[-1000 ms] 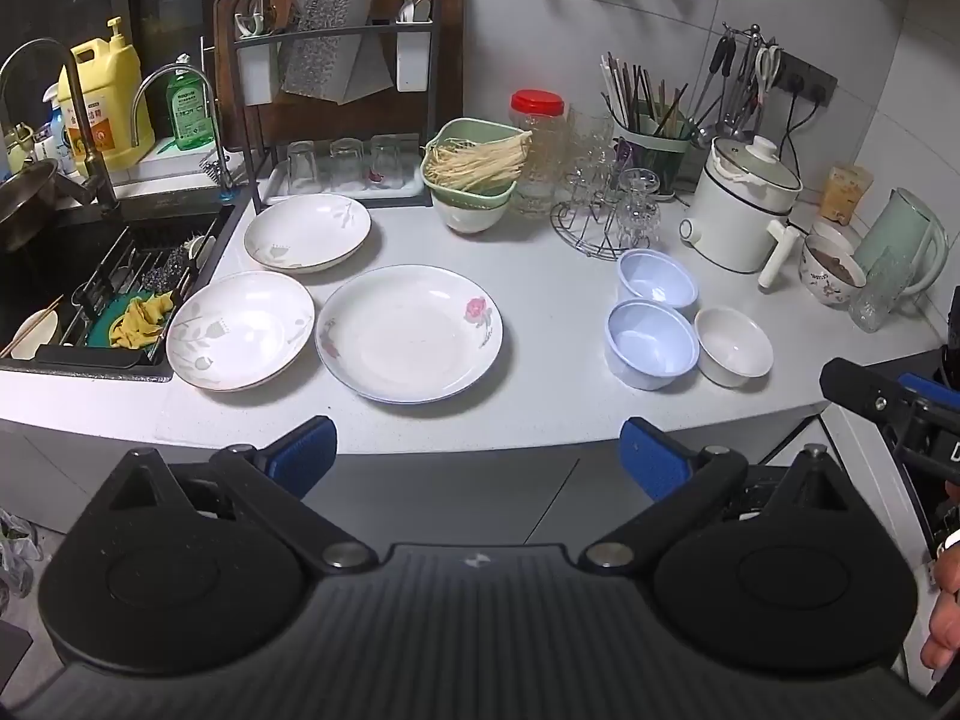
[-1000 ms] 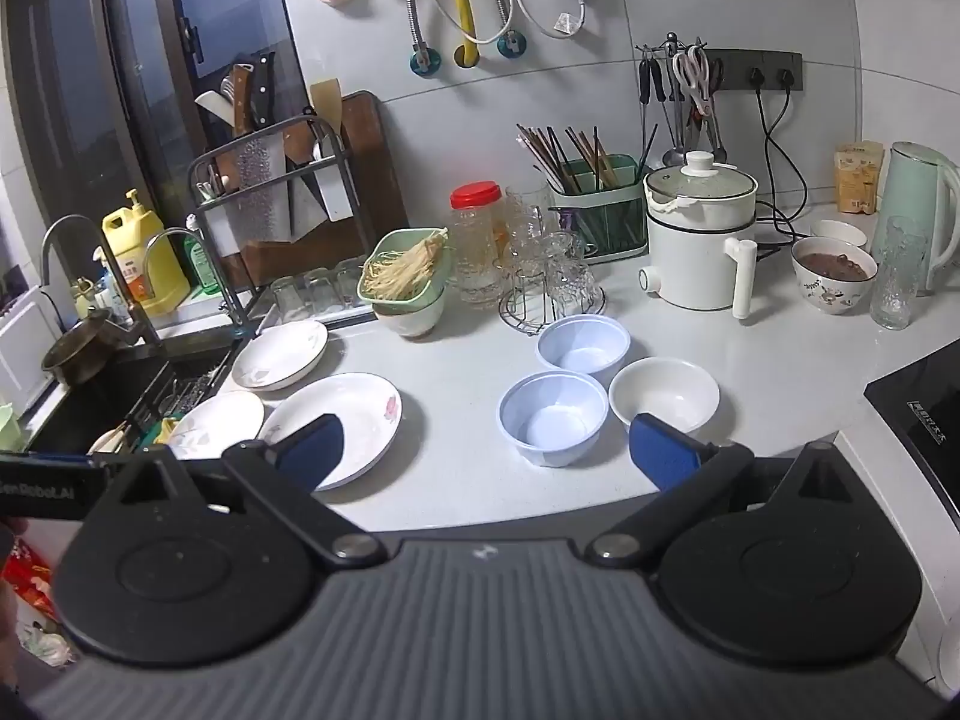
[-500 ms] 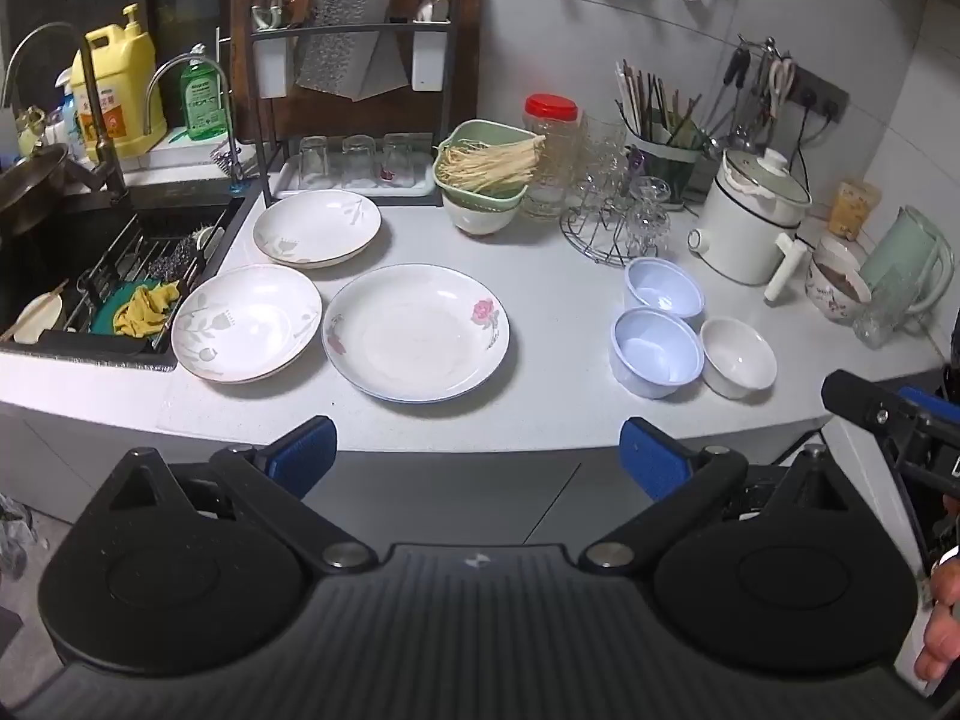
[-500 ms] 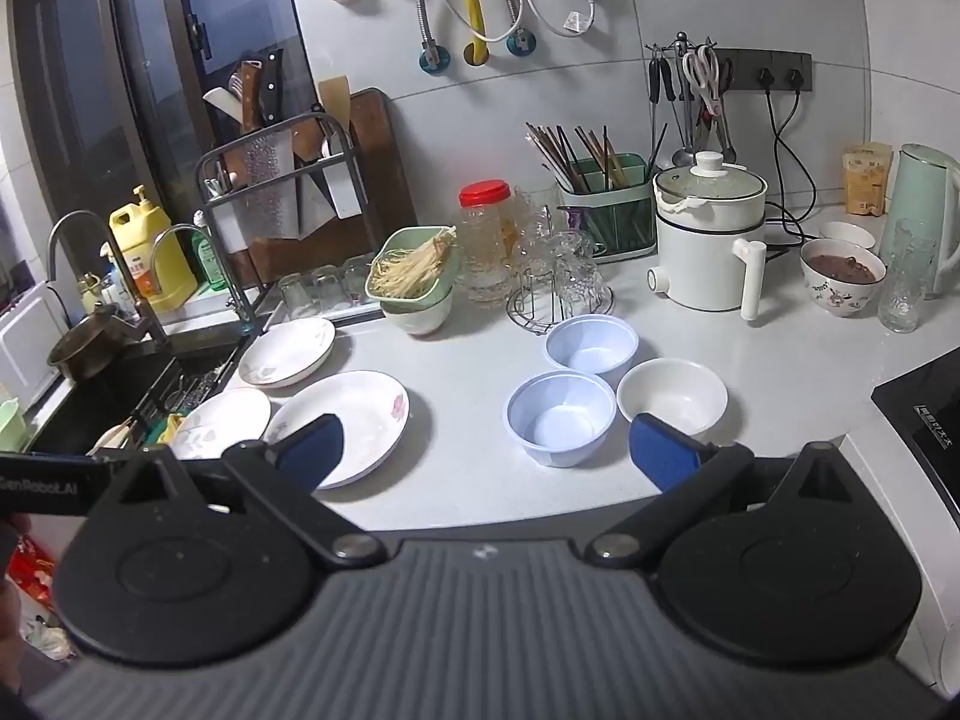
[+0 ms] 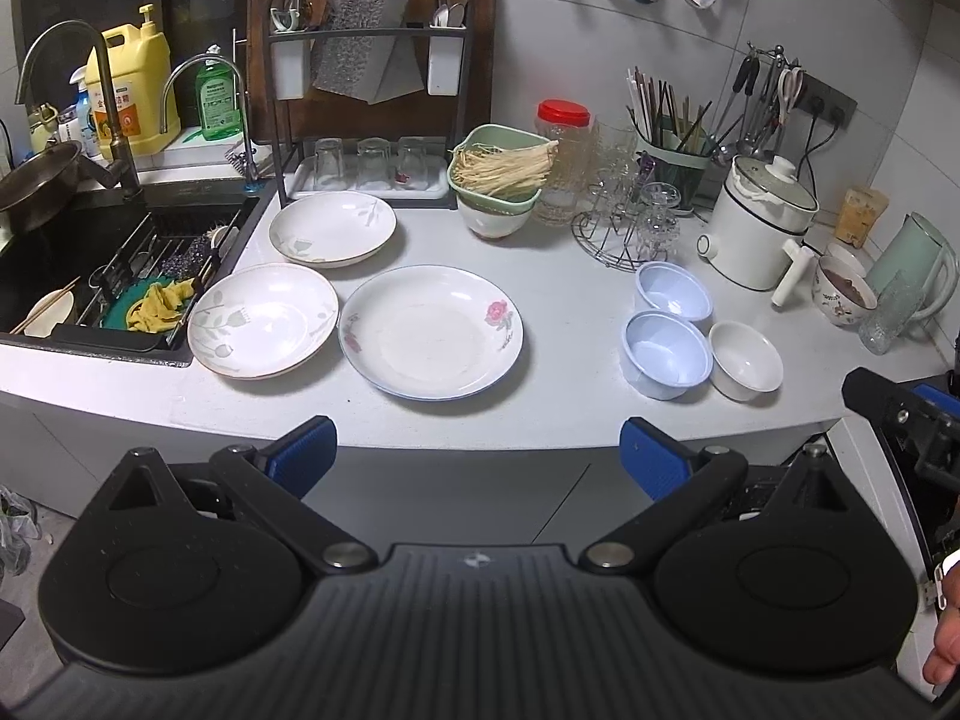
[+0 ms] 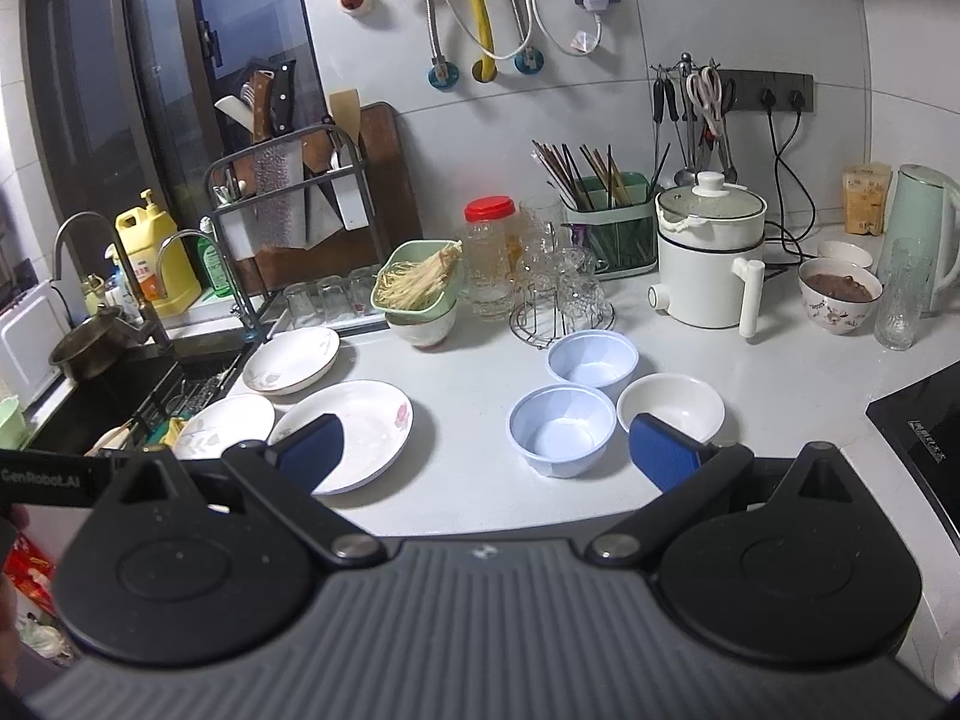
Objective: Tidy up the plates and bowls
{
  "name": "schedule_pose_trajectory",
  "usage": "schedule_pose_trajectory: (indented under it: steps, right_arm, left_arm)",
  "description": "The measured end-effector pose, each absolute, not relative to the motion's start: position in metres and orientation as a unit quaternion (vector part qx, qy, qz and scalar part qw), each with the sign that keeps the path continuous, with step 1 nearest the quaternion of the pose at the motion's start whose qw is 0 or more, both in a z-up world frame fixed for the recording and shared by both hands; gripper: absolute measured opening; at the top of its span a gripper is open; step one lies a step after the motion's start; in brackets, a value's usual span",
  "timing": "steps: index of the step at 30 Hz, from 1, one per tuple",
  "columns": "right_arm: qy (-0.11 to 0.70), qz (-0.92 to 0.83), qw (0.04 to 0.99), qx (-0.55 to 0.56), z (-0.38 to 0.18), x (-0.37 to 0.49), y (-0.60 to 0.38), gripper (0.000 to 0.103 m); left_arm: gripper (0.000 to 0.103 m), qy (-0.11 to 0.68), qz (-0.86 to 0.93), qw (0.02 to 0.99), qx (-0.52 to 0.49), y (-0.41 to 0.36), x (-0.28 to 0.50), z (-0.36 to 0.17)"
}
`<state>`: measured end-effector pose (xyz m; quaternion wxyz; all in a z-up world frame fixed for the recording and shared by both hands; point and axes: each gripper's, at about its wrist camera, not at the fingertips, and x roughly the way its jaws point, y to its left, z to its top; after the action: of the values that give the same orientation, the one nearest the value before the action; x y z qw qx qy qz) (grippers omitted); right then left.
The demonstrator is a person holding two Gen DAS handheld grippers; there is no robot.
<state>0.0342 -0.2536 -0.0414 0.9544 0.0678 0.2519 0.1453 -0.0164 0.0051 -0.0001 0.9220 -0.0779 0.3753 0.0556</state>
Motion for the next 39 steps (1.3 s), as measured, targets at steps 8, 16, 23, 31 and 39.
schedule_pose_trajectory:
  steps: [8, 16, 23, 31, 39]
  right_arm:
    - [0.244, 0.152, 0.954, 0.083, -0.038, 0.026, -0.251, 0.103]
    - [0.256, 0.152, 0.952, 0.077, -0.042, 0.020, -0.246, 0.103]
    - [0.258, 0.157, 0.950, 0.073, -0.043, 0.018, -0.243, 0.103]
    - [0.267, 0.165, 0.947, 0.072, -0.042, 0.018, -0.238, 0.103]
    - [0.270, 0.170, 0.945, 0.071, -0.040, 0.022, -0.237, 0.103]
  left_arm:
    - [0.102, 0.376, 0.052, 0.923, -0.071, 0.008, -0.025, 0.001]
    - [0.102, 0.386, 0.042, 0.919, -0.069, 0.008, -0.032, -0.002]
    - [0.102, 0.387, 0.041, 0.919, -0.067, 0.008, -0.036, 0.000]
    - [0.102, 0.387, 0.042, 0.919, -0.065, 0.011, -0.037, 0.003]
    - [0.102, 0.397, 0.046, 0.914, -0.071, 0.016, -0.033, 0.004]
